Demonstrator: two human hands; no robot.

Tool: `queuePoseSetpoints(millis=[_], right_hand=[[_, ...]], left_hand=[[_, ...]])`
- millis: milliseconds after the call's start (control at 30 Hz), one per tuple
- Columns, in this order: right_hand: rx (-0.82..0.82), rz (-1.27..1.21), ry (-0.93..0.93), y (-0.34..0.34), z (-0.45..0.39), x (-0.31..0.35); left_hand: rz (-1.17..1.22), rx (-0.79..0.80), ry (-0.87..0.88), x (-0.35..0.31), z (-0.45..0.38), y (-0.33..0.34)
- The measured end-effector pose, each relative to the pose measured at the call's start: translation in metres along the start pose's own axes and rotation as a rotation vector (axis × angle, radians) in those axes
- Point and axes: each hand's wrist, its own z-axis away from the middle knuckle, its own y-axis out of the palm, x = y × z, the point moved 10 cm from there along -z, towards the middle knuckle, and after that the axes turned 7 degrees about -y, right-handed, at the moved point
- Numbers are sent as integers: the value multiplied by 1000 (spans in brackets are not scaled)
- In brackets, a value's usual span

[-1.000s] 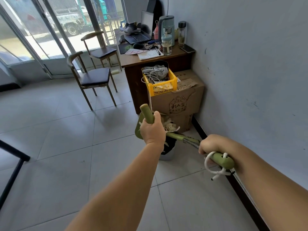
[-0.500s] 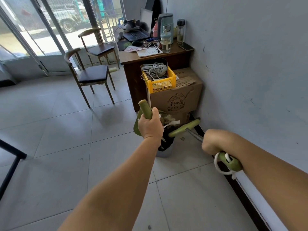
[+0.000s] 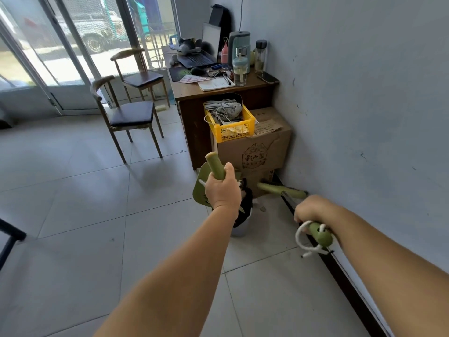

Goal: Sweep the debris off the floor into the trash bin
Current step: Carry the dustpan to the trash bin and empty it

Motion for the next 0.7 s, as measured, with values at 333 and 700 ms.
queuePoseSetpoints(millis=[333,700], right_hand=[[47,-345,26,22,-1,6],[-12,-366,43,9,17,1]], left_hand=[[-26,129,6,17,-2,-11],[-96,220,77,26,3,-43]])
